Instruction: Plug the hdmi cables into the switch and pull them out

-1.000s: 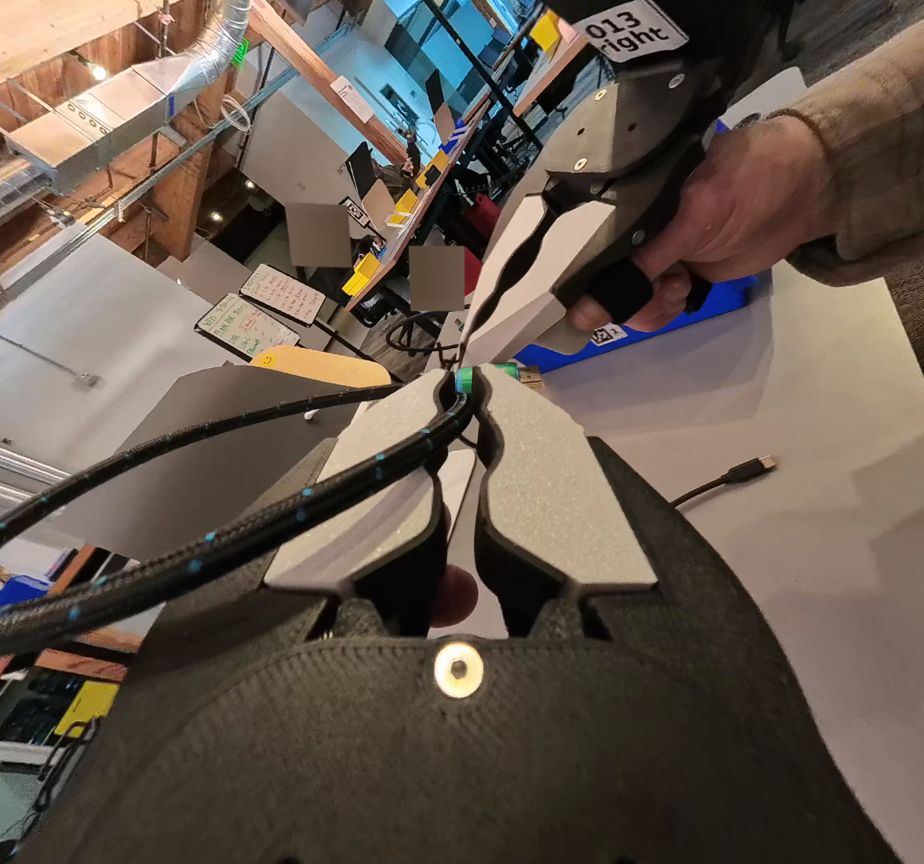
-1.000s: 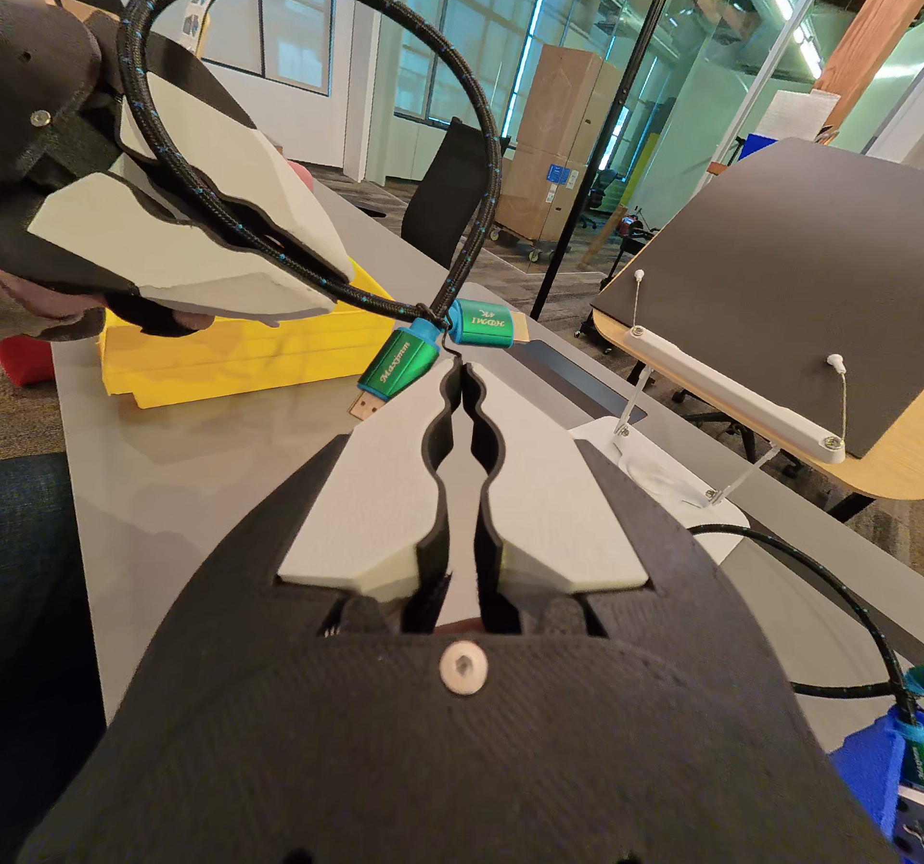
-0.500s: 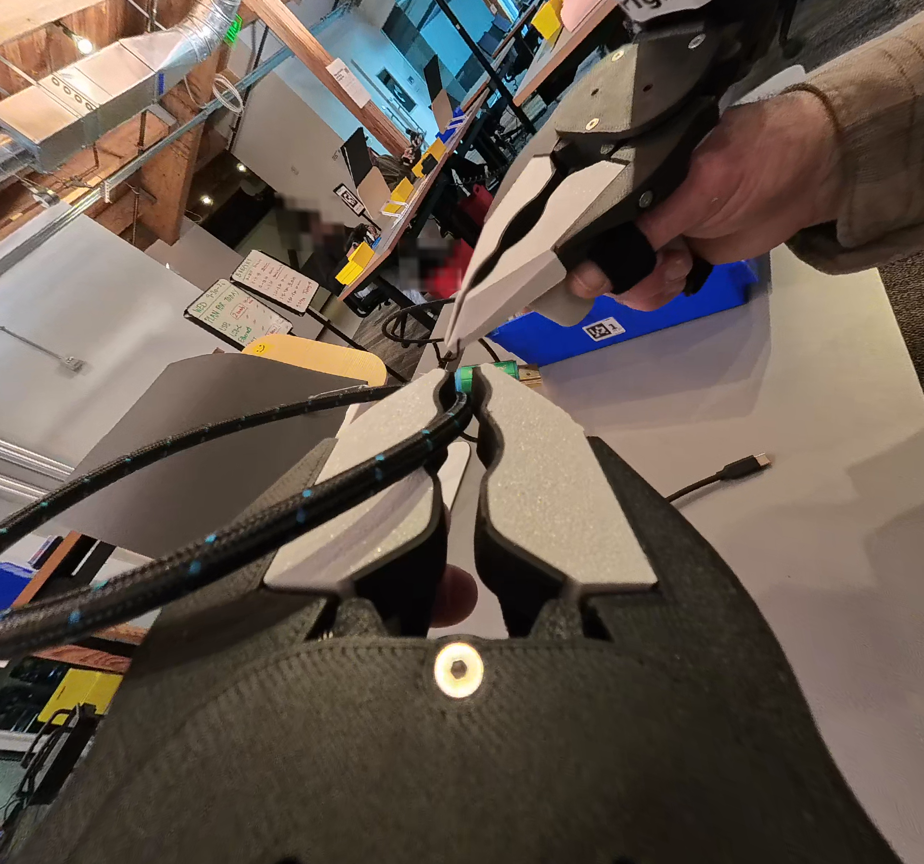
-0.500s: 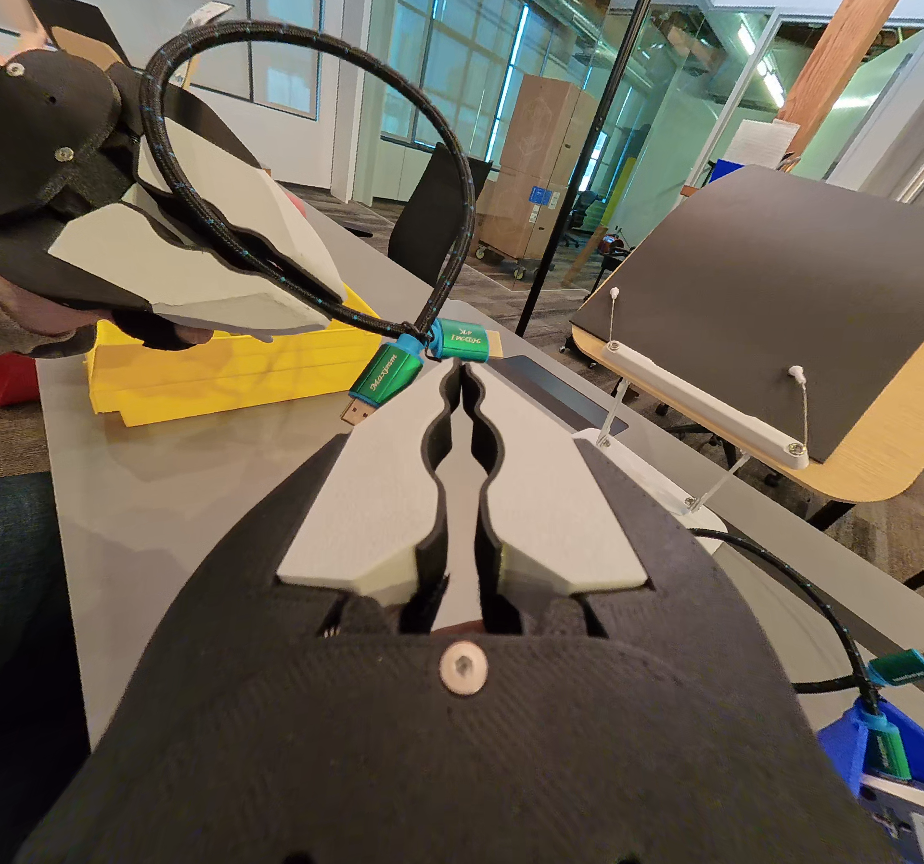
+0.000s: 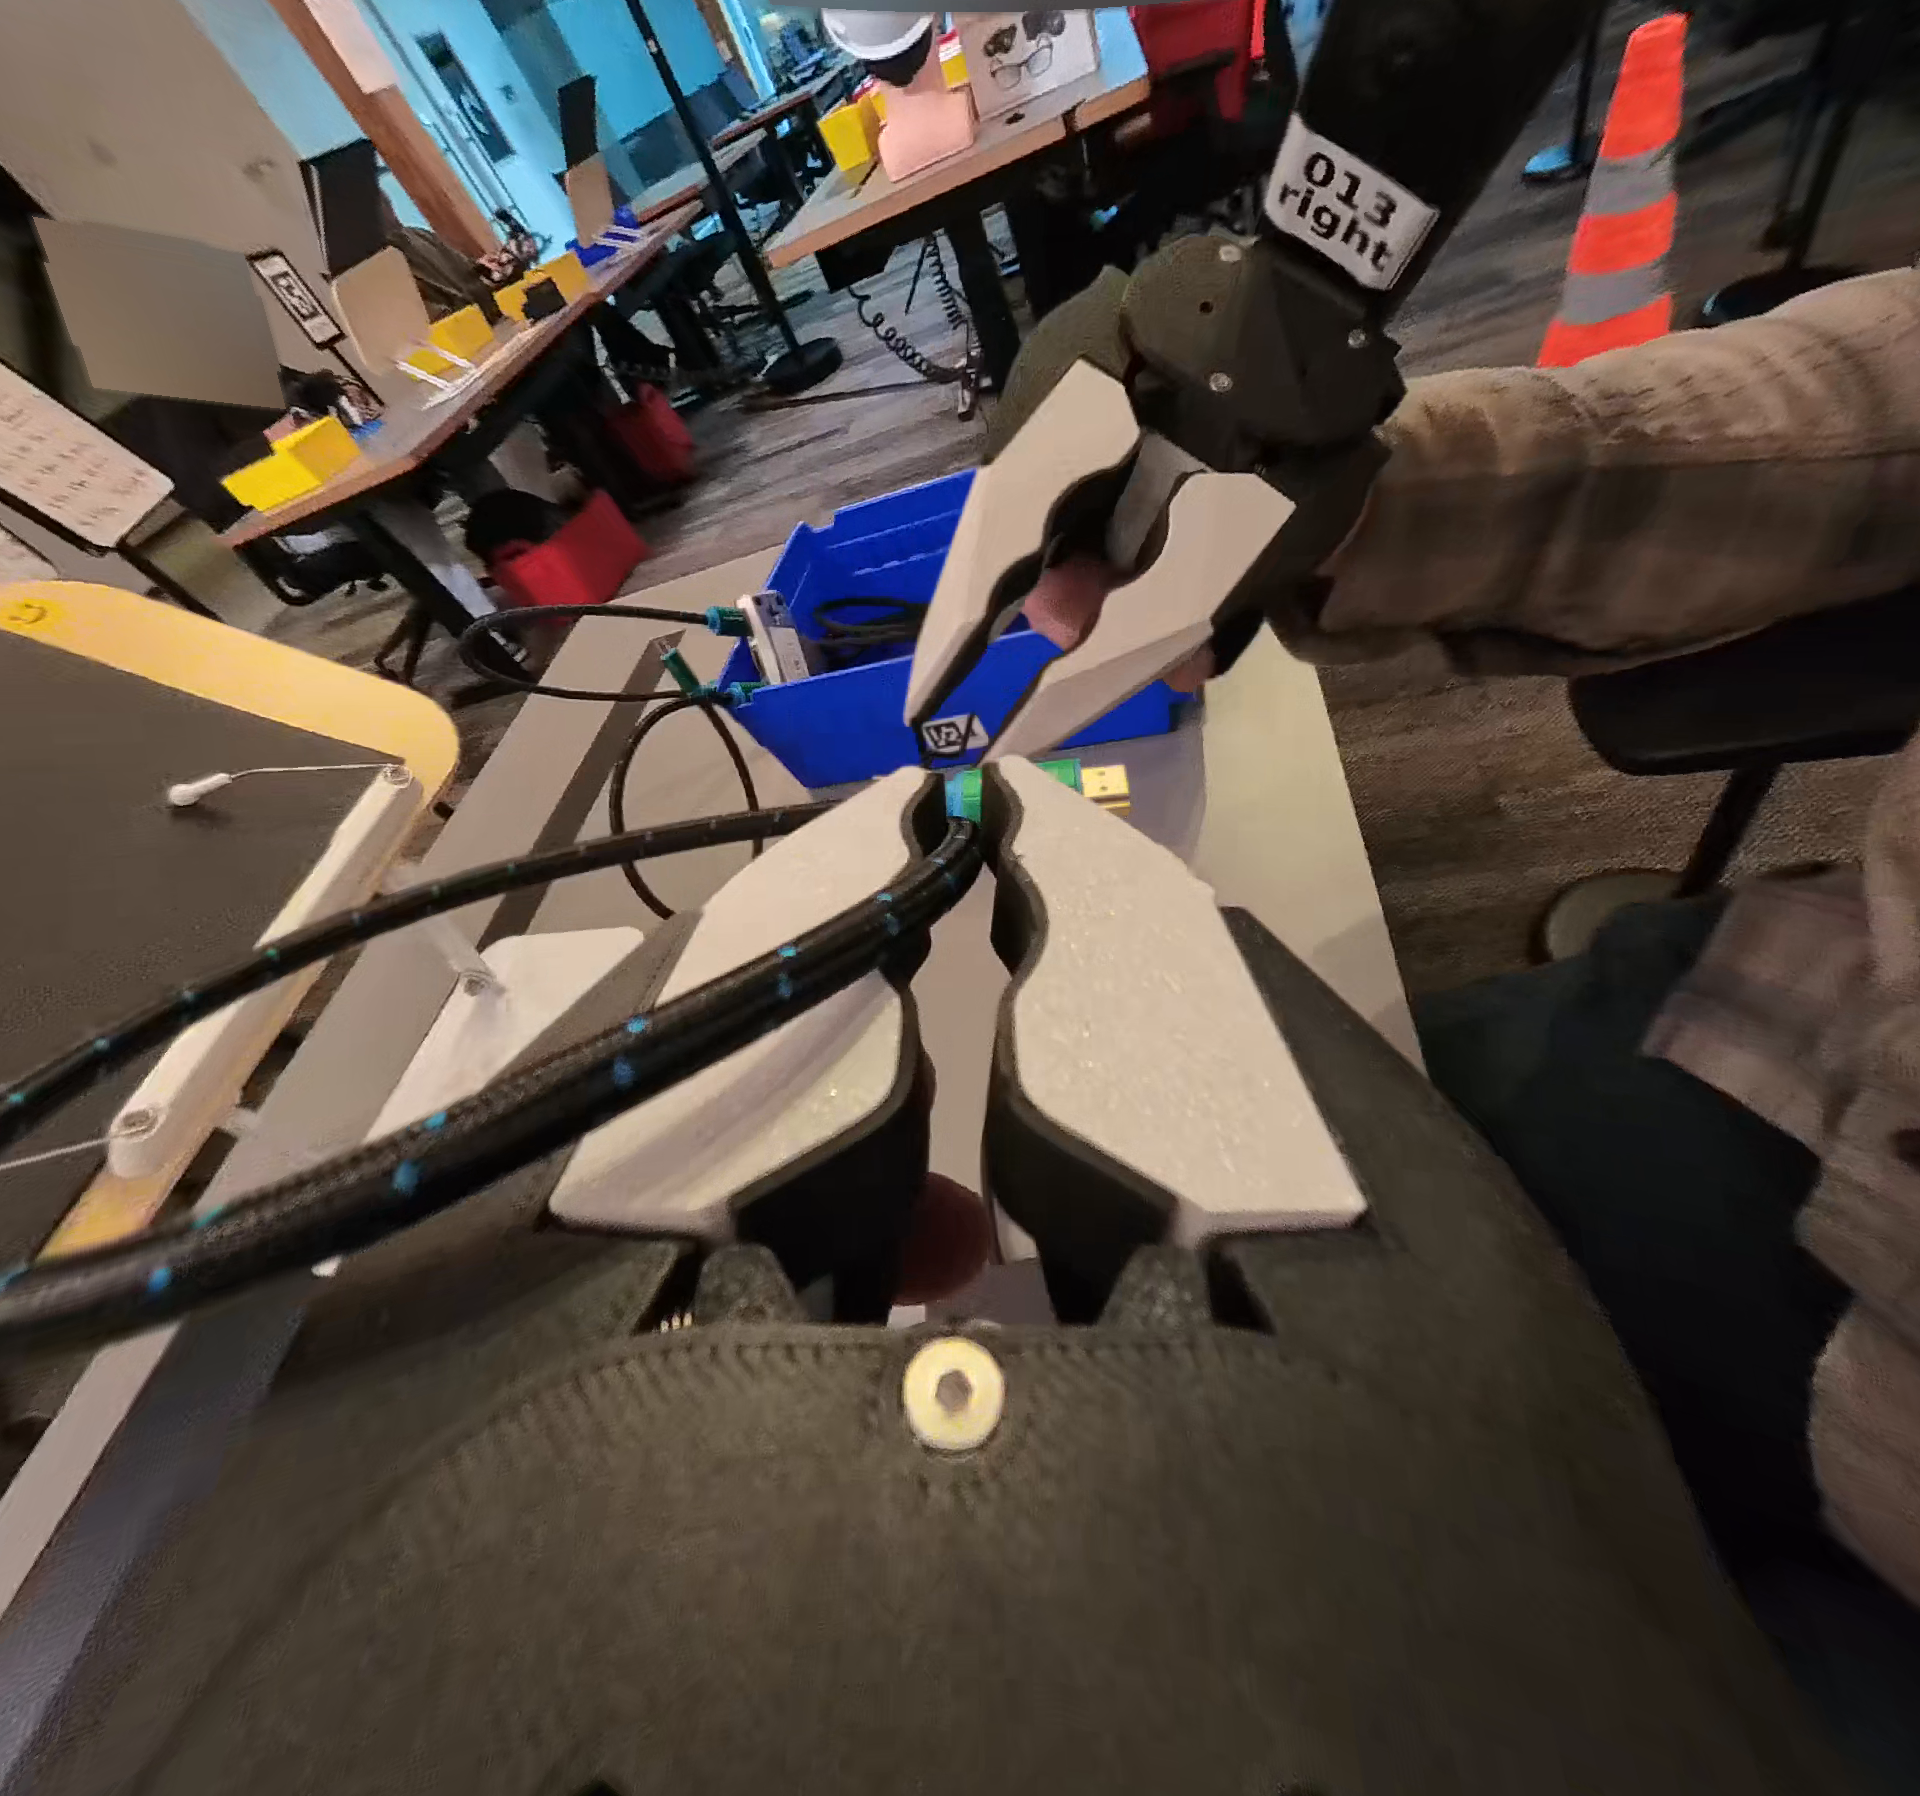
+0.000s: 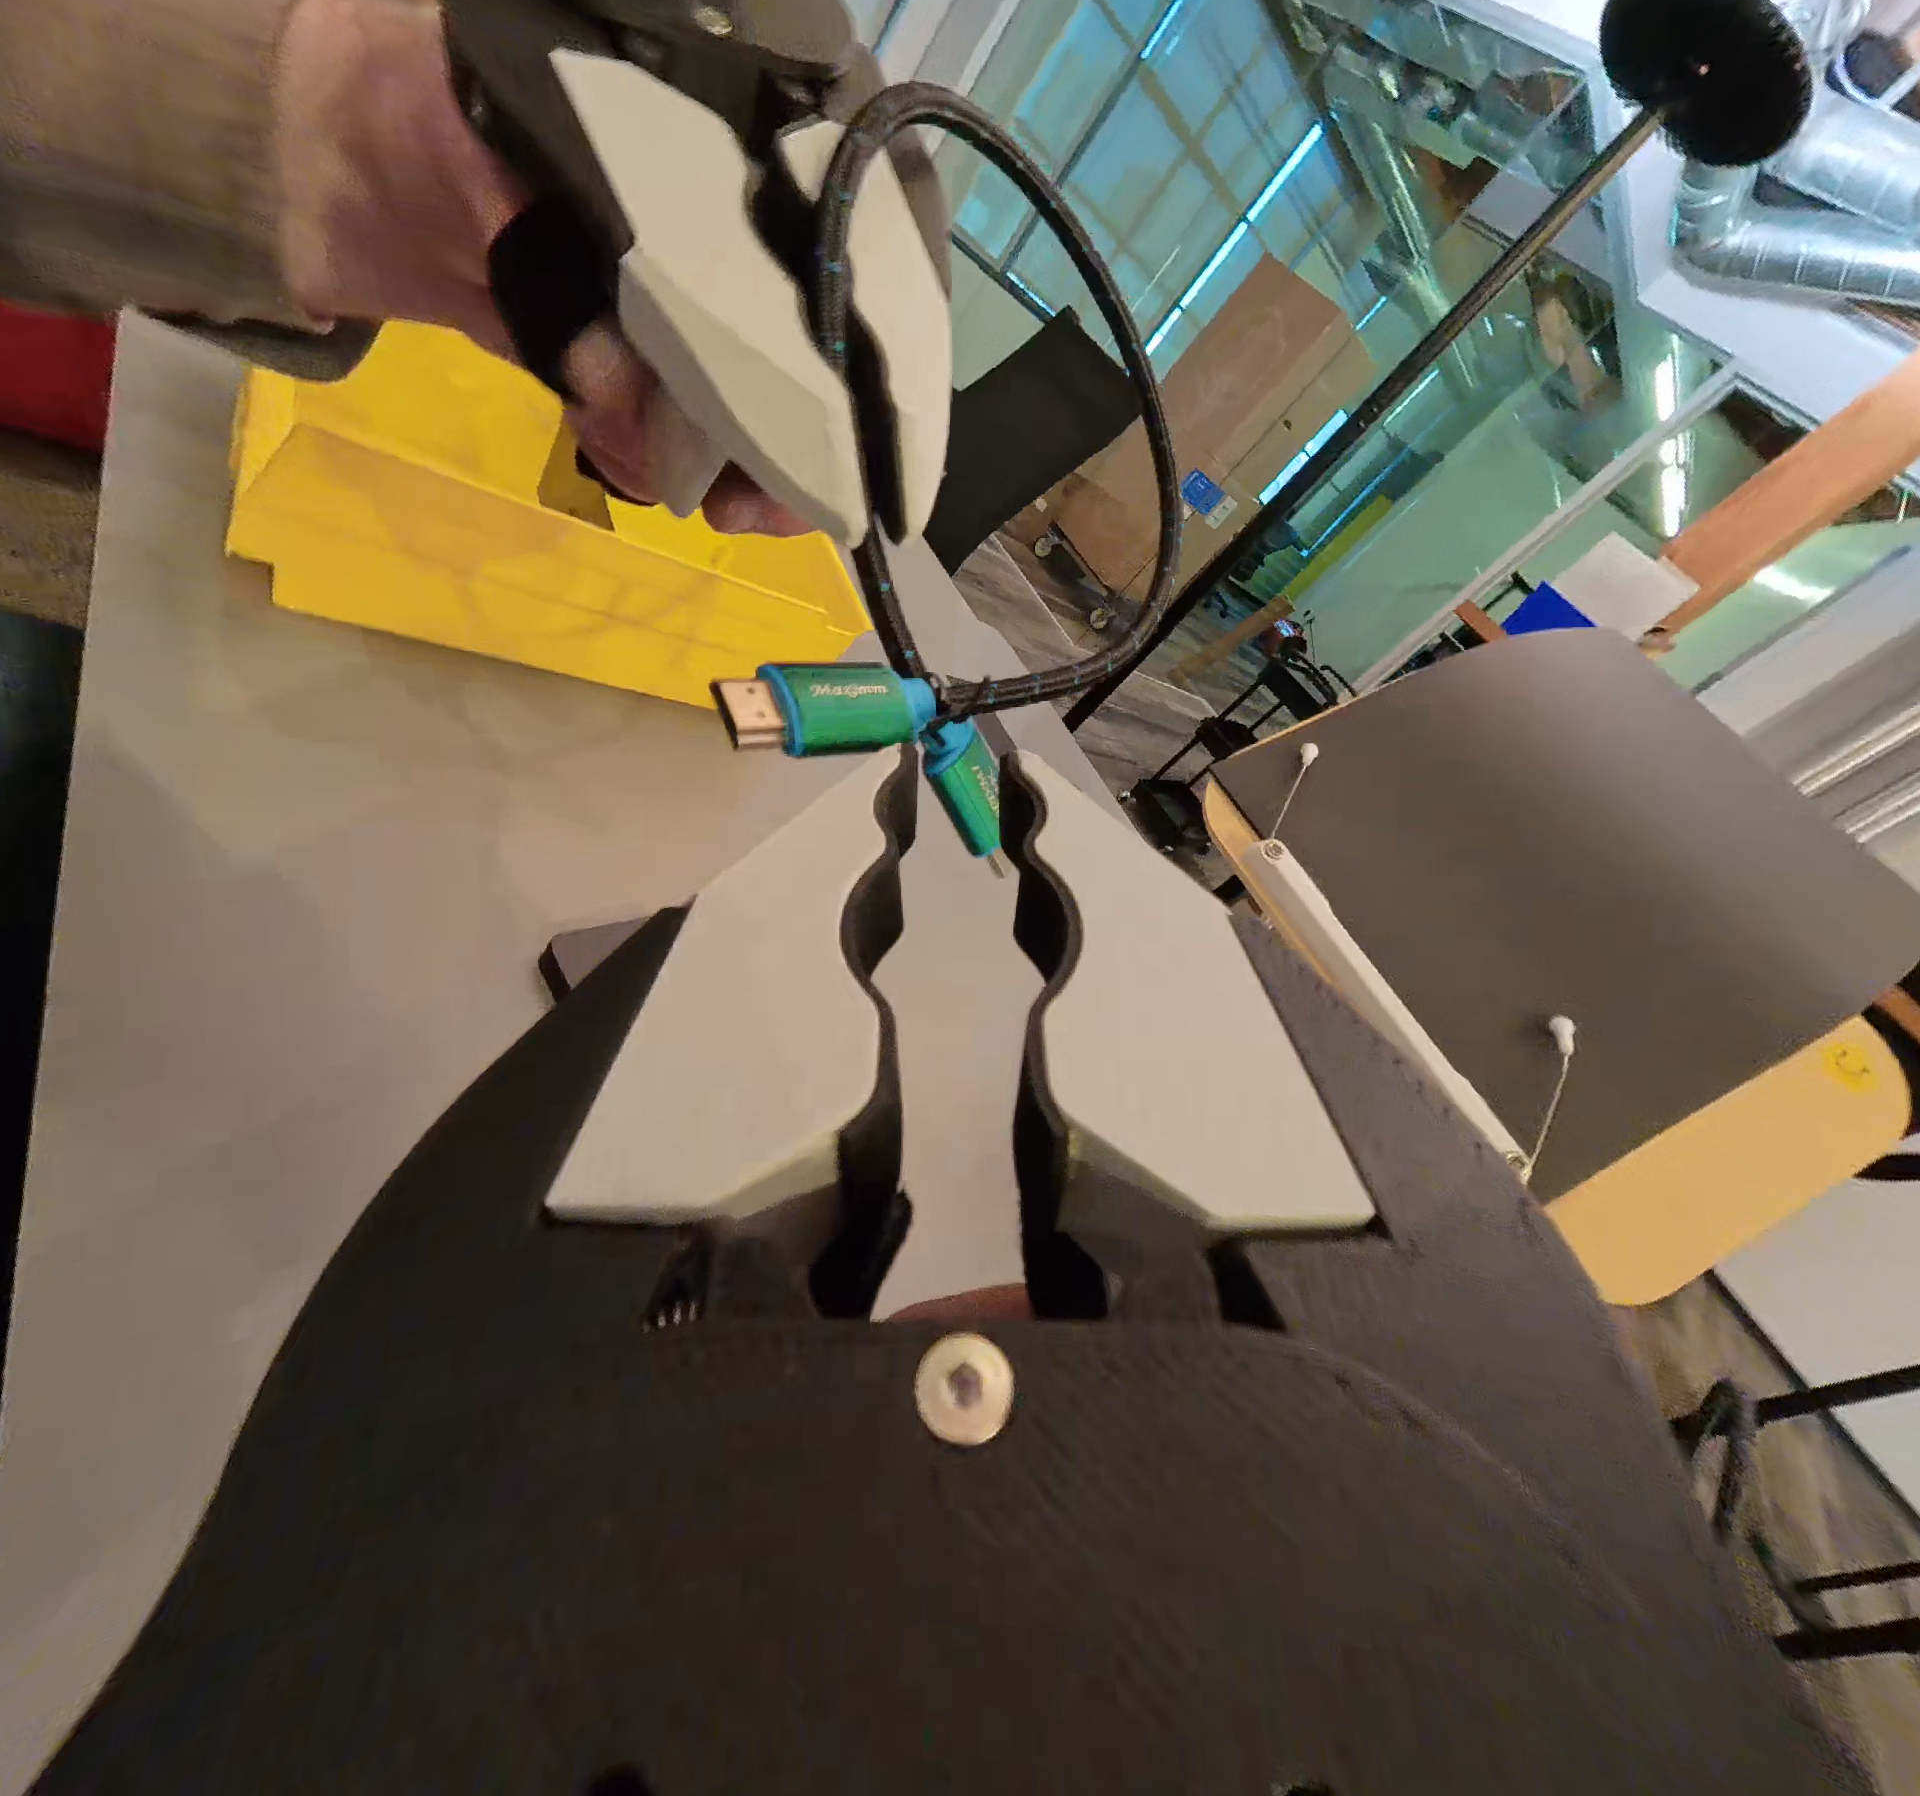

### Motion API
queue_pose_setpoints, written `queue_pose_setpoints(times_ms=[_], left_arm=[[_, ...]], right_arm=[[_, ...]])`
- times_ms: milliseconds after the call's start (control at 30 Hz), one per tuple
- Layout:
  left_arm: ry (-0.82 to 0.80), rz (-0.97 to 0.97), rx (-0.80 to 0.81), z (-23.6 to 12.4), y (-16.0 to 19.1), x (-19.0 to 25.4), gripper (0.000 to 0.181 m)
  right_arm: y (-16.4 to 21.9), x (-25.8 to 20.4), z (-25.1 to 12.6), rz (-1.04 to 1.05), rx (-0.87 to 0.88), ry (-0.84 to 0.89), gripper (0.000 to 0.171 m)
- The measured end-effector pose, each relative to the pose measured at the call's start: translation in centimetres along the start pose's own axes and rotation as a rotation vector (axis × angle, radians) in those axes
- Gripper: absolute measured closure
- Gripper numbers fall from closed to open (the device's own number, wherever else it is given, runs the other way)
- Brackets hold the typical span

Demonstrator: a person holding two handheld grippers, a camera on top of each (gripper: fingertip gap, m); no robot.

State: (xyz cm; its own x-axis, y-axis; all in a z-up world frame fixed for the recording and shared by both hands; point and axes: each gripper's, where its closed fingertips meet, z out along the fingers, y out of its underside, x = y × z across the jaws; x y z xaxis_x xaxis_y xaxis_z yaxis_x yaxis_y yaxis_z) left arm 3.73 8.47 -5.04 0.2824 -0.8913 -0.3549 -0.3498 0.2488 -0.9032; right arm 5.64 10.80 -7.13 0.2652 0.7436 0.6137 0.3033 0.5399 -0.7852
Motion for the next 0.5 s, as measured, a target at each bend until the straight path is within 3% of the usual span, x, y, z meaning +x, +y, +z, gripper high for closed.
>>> queue_pose_setpoints(times_ms=[500], left_arm=[[0.217,-0.103,-0.006,-1.2,0.5,2.0,0.176]], right_arm=[[-0.7,-2.5,0.3,-0.250,-0.038,-0.060,0.157]])
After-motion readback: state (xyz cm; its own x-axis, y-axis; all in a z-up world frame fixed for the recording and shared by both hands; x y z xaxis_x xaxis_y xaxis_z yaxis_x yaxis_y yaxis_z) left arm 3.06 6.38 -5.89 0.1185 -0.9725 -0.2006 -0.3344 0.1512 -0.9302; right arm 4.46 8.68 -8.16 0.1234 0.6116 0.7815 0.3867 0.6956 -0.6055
